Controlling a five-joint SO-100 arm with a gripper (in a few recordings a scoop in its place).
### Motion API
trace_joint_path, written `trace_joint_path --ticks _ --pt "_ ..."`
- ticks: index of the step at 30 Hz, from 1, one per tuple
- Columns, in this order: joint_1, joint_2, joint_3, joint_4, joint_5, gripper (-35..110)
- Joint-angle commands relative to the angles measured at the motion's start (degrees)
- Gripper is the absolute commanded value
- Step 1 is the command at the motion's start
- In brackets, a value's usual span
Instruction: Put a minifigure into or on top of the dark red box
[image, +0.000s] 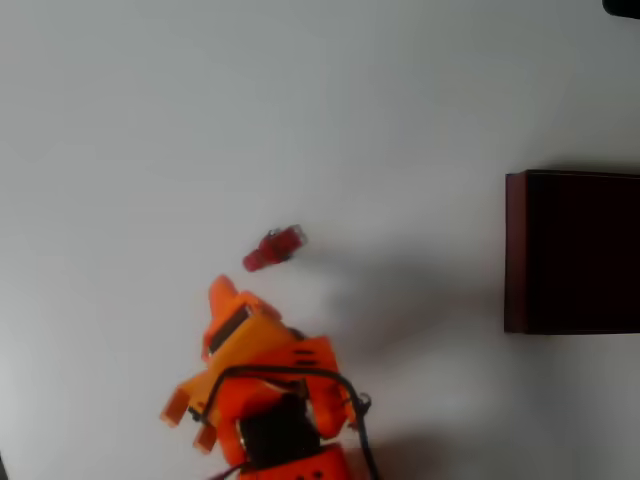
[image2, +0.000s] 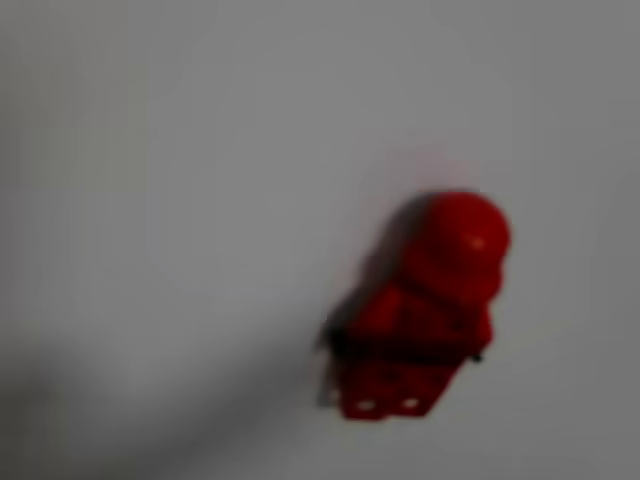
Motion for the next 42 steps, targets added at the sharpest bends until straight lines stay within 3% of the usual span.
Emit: trace_joint_path --ticks 1,18,42 --pt "1.6 -3.8 -4.2 -1.6 -2.8 26" --pt "5.3 -16.0 -5.5 -12.5 -4.7 25" --pt "6.0 -32.2 -14.5 -13.1 -4.6 24"
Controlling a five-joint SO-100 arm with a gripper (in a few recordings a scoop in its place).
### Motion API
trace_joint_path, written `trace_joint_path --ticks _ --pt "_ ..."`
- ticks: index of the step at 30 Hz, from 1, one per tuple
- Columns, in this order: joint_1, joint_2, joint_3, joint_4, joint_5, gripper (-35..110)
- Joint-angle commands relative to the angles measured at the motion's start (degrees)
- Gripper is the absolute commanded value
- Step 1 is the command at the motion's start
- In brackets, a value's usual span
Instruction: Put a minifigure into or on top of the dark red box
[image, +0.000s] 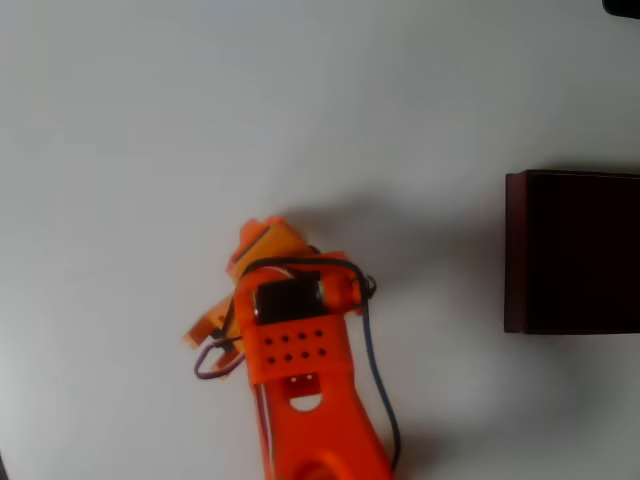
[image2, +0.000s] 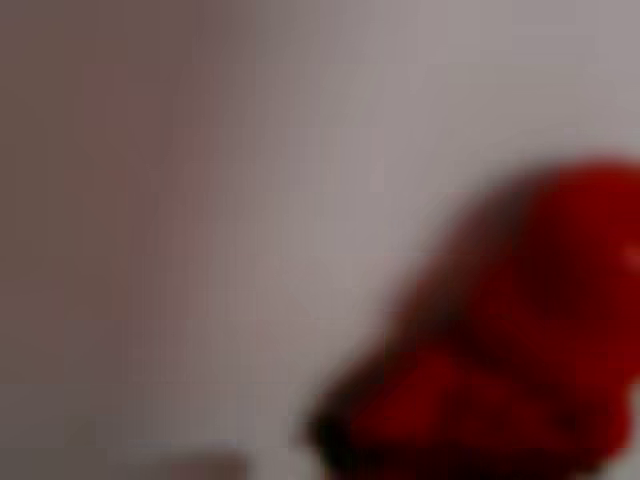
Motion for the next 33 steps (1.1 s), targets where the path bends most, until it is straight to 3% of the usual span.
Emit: trace_joint_path --ticks 1,33 --pt "-0.5 -0.5 -2.8 0.6 -1.0 24" --pt "1.8 -6.2 -5.4 -1.3 0.6 17"
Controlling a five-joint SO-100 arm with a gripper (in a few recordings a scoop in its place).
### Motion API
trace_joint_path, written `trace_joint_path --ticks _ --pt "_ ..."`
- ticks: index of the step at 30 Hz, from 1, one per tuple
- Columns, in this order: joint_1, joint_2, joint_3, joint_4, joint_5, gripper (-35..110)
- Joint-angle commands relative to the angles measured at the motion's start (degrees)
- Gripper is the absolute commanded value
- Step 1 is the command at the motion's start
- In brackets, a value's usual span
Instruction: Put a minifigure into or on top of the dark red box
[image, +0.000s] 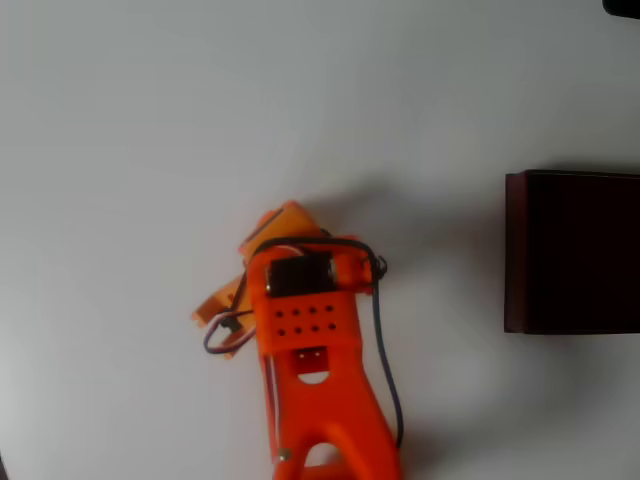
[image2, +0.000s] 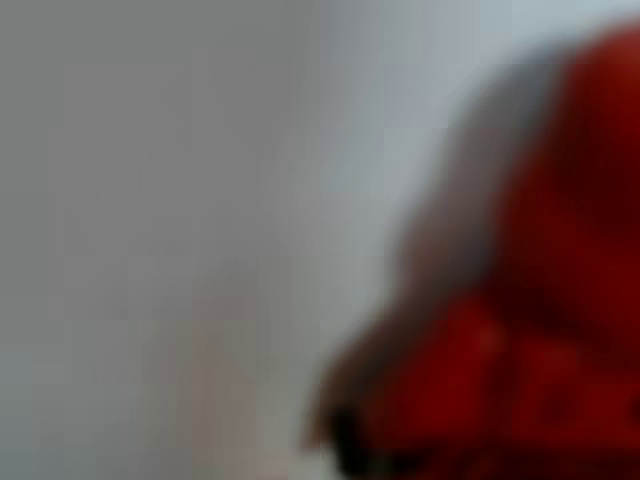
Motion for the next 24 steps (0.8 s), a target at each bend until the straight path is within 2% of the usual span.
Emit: trace_joint_path --ticks 1,12,24 --pt "-0.6 0.2 -1.7 -0.3 0.3 16" --pt "-1.1 0.3 -1.5 -0.2 0.6 14" --pt "-1.5 -1.3 -3.4 1.8 2.0 3"
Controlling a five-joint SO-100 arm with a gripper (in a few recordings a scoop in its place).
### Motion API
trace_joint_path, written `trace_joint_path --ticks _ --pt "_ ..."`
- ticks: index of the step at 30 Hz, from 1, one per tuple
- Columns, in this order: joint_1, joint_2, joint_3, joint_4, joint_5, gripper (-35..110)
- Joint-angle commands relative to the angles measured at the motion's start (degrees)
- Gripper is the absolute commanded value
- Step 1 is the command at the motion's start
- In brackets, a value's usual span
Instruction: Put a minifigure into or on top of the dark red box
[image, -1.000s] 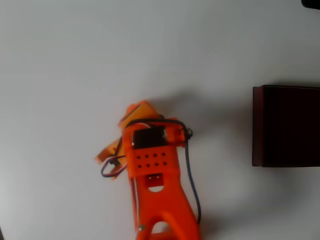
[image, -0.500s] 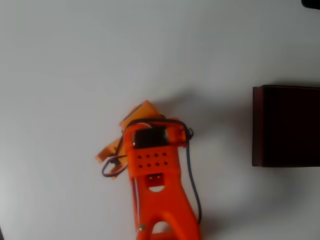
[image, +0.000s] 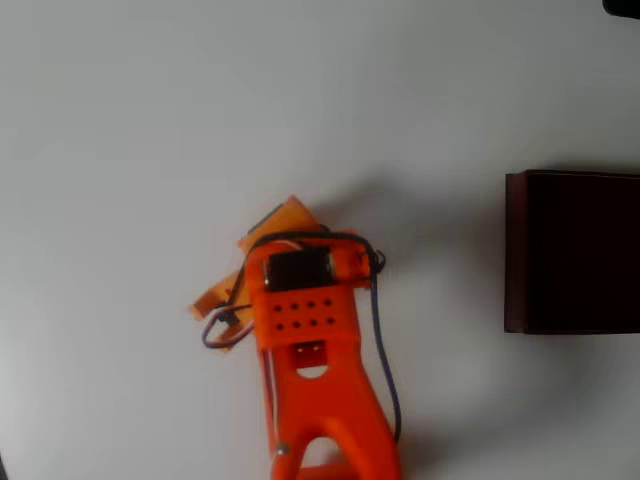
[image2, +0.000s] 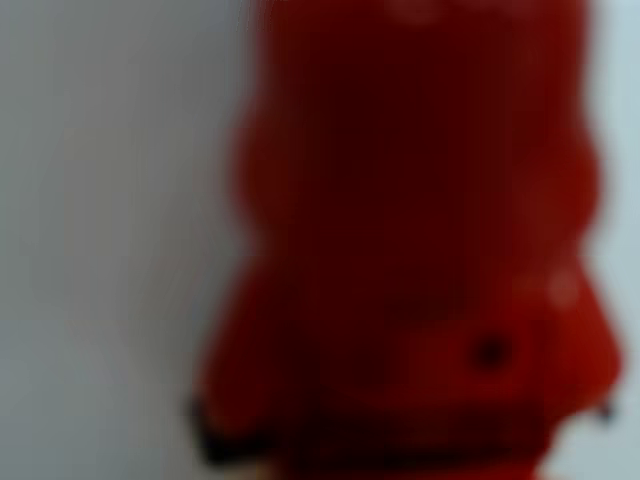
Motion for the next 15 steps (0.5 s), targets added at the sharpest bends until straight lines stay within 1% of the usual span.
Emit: trace_joint_path --ticks 1,4,10,15 --pt "-1.3 0.4 -1.6 1.5 0.5 3" --pt "-1.1 0.4 -1.8 1.7 1.0 0" --pt "-1.7 0.8 -1.9 1.8 1.1 0" --pt "-2.5 3.6 -5.9 8.6 1.3 0"
